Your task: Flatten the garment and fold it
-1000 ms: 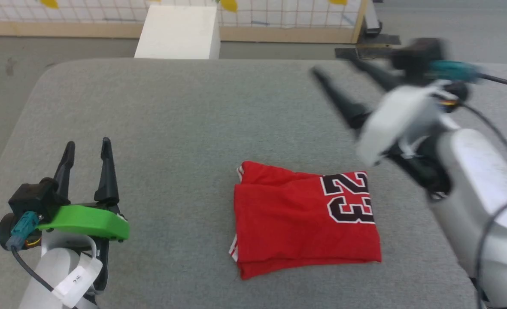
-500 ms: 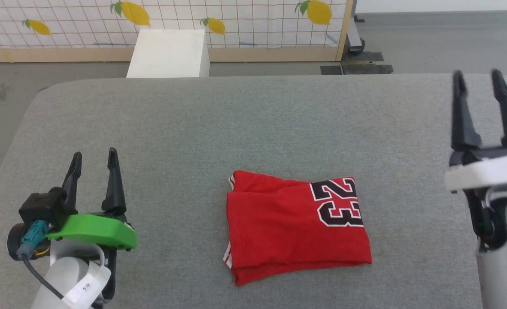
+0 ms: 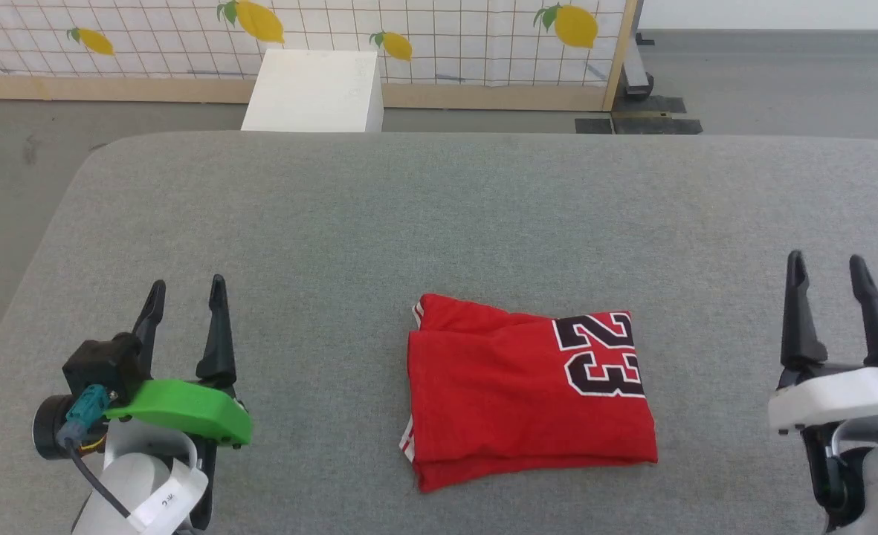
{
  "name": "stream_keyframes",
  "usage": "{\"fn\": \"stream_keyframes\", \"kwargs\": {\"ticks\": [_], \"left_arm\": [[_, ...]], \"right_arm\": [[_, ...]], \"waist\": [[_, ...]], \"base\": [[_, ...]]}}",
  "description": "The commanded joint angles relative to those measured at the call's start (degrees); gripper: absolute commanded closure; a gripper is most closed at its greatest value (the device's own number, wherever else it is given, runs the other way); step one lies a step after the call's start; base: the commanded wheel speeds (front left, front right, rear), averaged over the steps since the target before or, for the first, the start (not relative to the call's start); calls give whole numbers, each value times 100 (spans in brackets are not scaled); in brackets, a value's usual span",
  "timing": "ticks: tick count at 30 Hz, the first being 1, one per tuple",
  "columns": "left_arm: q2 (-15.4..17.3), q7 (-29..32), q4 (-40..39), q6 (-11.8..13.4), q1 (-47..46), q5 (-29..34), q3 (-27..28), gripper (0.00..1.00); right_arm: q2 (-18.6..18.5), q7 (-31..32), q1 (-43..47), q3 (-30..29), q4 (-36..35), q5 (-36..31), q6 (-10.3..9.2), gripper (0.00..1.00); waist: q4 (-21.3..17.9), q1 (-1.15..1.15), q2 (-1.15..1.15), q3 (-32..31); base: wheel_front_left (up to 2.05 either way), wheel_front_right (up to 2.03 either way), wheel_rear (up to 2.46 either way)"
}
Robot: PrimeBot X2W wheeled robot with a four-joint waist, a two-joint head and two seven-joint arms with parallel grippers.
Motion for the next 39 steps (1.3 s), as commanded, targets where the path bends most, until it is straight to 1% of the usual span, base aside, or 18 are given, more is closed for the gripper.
{"fn": "stream_keyframes", "kwargs": {"ticks": [1,7,11,21,39], "left_arm": [[31,8,22,12,35,47,-14,0],[32,62,123,24,47,24,-61,0],[20,81,173,10,55,-16,-91,0],[36,56,286,-15,-8,-68,-126,0],[99,55,329,11,-13,-120,-188,0]], "right_arm": [[24,37,108,11,27,-75,-8,0],[1,320,255,186,150,-162,-8,0],[-39,451,284,345,177,-100,-8,0],[-26,444,257,452,207,-59,-8,0],[1,401,230,371,269,-103,-8,0]], "waist": [[4,0,-1,16],[-12,0,-1,28],[-15,0,-1,27],[-5,0,-1,28],[-28,0,-1,22]], "base": [[0,0,0],[0,0,0],[0,0,0],[0,0,0],[0,0,0]]}}
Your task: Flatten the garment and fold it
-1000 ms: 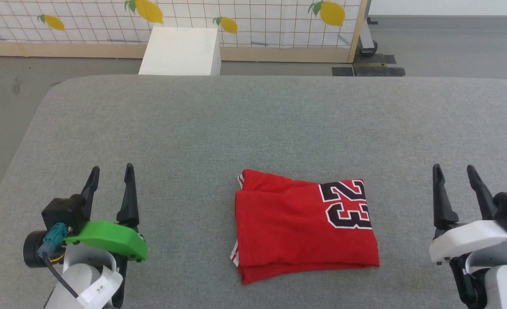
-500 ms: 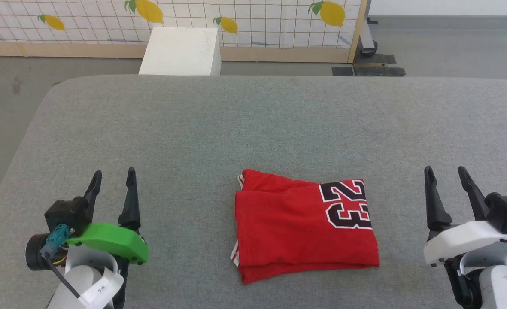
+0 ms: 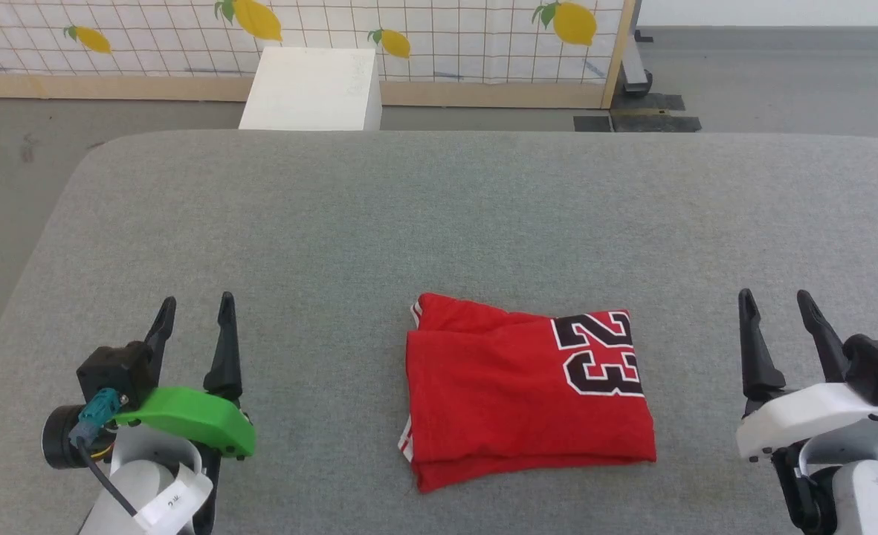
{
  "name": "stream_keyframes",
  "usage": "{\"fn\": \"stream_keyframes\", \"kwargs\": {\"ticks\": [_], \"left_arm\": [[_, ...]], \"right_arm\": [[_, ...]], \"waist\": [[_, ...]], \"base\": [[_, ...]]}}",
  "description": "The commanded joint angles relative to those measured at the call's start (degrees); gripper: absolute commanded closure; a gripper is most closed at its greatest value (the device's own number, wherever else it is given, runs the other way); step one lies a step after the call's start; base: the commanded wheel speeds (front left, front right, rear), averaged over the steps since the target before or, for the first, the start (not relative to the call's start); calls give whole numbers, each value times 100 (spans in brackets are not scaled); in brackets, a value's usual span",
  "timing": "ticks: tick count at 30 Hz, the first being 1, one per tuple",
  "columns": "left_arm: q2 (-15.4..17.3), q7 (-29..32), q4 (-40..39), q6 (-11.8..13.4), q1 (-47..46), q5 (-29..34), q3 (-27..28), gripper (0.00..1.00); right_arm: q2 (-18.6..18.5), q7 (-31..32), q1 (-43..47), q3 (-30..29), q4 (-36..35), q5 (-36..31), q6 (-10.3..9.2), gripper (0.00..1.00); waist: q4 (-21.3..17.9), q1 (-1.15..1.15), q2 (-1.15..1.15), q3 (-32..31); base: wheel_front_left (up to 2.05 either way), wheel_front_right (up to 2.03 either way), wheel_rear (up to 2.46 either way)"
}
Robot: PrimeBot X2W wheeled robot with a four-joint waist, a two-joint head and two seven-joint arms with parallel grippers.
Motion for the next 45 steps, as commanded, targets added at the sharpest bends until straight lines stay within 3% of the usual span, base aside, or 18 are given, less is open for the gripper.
{"fn": "stream_keyframes", "kwargs": {"ticks": [1,11,15,20,27,31,36,45], "left_arm": [[35,-1,20,14,-2,-31,-7,0],[54,-2,-15,40,-7,-68,-35,0],[55,-13,-59,69,9,-84,-30,0],[52,-28,-209,137,49,-111,2,0],[72,-33,-474,178,-55,-76,-26,0],[52,-41,-594,193,-167,-40,-75,0],[-15,-62,-640,189,-316,-23,-149,0],[-108,-137,-496,151,-448,-15,-216,0]], "right_arm": [[14,-39,22,-10,16,-10,-8,0],[5,11,-43,-38,21,-17,-8,0],[-45,435,-234,0,-22,76,-8,0],[-253,1962,-747,430,-141,358,-8,0],[-846,4649,-1404,1669,-5,649,-8,0],[-1105,5440,-1612,2142,96,652,-8,0],[-1161,5771,-1704,2413,319,689,-8,0],[-1191,5825,-1547,2796,826,741,-8,0]], "waist": [[-4,0,0,-7],[-4,0,0,14],[-29,0,0,43],[-38,0,0,163],[151,0,0,492],[340,0,0,726],[565,0,0,990],[773,0,0,1120]], "base": [[0,0,0],[0,0,0],[0,0,0],[0,0,0],[0,0,0],[0,0,0],[0,0,0],[0,0,0]]}}
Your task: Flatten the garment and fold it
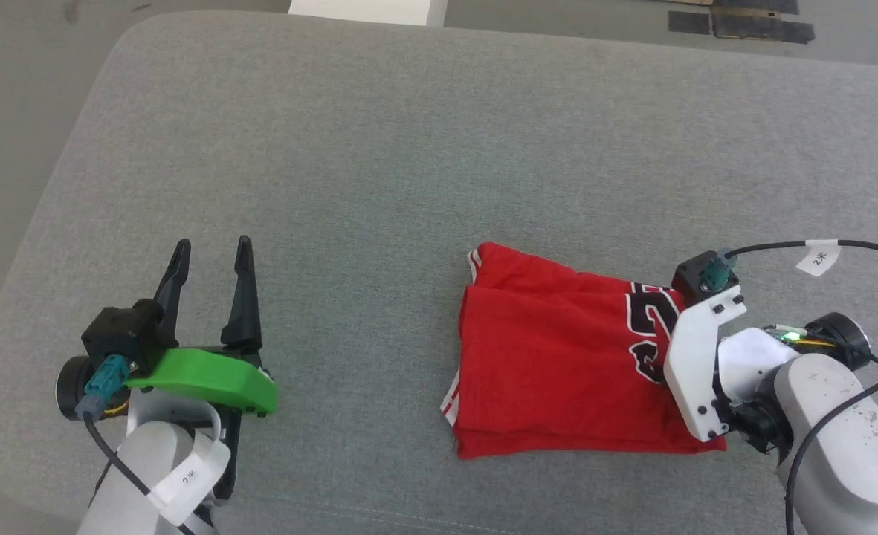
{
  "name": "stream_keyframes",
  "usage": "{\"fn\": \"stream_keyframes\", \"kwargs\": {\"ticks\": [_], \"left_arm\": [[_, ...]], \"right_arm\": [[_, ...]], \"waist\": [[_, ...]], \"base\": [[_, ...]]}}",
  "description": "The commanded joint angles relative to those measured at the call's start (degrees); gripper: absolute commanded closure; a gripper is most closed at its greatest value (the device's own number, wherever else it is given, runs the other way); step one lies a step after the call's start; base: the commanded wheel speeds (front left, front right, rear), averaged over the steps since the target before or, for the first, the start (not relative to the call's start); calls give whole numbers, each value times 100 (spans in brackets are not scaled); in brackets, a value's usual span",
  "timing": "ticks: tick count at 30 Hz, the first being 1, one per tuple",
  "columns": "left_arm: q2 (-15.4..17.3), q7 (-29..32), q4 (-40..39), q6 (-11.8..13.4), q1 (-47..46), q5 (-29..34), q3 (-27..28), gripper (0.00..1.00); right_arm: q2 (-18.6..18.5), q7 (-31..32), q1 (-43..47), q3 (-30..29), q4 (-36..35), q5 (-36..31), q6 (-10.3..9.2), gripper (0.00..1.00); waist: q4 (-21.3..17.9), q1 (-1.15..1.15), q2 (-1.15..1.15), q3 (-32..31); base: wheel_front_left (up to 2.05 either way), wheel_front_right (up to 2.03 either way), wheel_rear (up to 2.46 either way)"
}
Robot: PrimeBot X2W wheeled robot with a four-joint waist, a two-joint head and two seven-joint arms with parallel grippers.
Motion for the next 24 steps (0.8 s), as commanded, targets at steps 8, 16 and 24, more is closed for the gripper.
{"fn": "stream_keyframes", "kwargs": {"ticks": [8,16,24], "left_arm": [[-25,-61,116,-40,-69,21,-29,0],[-16,-79,207,-73,-40,8,-55,0],[17,-75,293,-102,45,-25,-96,0]], "right_arm": [[-32,146,195,233,377,241,-6,100],[-93,-267,105,-15,283,391,-6,100],[-283,-553,-81,14,-39,494,-6,100]], "waist": [[84,0,0,-28],[72,0,0,-196],[-100,0,0,-553]], "base": [[0,0,0],[0,0,0],[0,0,0]]}}
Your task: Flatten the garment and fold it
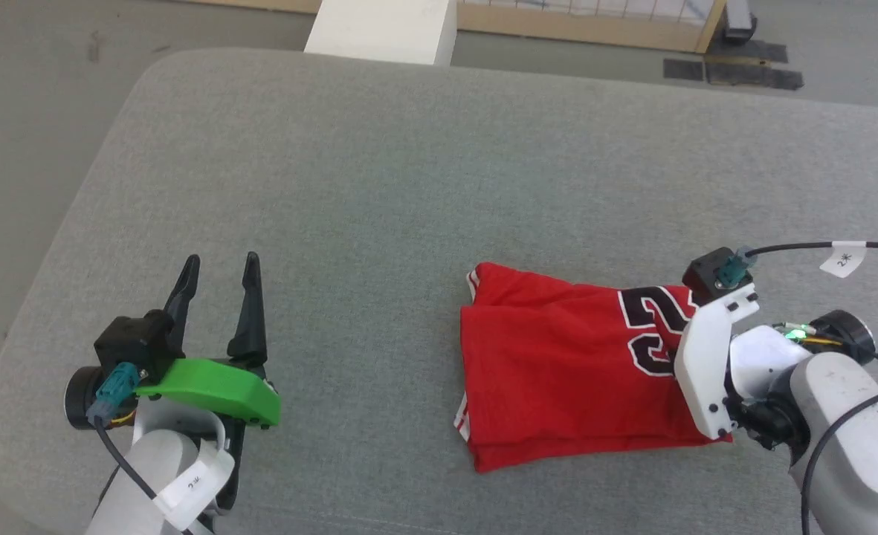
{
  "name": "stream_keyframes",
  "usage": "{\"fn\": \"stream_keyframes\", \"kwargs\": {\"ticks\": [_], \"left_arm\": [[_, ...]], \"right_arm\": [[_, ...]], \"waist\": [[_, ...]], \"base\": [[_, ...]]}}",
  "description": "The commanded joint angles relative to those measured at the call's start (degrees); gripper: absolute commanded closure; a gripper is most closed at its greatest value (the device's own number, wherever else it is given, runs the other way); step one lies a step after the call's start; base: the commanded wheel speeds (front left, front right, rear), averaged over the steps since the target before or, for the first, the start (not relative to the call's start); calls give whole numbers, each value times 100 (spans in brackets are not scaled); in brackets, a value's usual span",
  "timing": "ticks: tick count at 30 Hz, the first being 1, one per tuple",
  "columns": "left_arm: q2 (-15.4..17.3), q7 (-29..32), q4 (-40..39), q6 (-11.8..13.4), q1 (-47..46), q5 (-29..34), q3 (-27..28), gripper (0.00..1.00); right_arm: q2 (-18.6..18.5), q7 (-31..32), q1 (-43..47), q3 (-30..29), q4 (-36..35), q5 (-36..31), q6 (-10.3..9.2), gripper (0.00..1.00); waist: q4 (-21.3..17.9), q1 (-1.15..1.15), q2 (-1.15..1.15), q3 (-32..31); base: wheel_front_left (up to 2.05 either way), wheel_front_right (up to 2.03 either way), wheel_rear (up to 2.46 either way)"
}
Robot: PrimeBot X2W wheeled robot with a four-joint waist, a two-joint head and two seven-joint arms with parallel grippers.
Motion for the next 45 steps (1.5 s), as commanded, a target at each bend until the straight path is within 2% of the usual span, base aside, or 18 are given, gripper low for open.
{"fn": "stream_keyframes", "kwargs": {"ticks": [1,6,11,17,21,25,26,36,45], "left_arm": [[19,-25,4,-18,35,-29,-6,0],[25,-9,-74,12,135,-71,-1,0],[19,12,-189,29,89,-88,-22,0],[76,84,-252,25,-124,-43,-70,0],[129,188,-323,23,-339,23,-127,0],[216,334,-445,30,-586,116,-180,0],[305,436,-568,32,-778,189,-200,0],[732,961,-1321,152,-1260,497,-182,0],[1188,1438,-2083,334,-1215,638,46,0]], "right_arm": [[-100,8,-106,38,-92,97,-9,100],[-520,224,-312,254,-379,337,-9,100],[-971,402,-612,347,-497,488,-9,100],[-1222,367,-1006,319,-326,556,-9,100],[-1297,230,-1258,159,-60,508,-9,100],[-1379,14,-1470,-122,242,419,-9,100],[-1457,-143,-1603,-391,457,304,-9,100],[-1760,-723,-2041,-1777,1264,-403,-9,100],[-1378,-1449,-2509,-2857,1805,-1402,-9,100]], "waist": [[-188,0,0,-165],[-685,0,0,-241],[-1395,0,0,-43],[-2210,0,0,353],[-2571,0,0,674],[-2733,0,0,1061],[-2752,0,0,1395],[-2539,0,0,2640],[-2524,0,0,3255]], "base": [[0,0,0],[0,0,0],[0,0,0],[0,0,0],[0,0,0],[0,0,0],[0,0,0],[0,0,0],[0,0,0]]}}
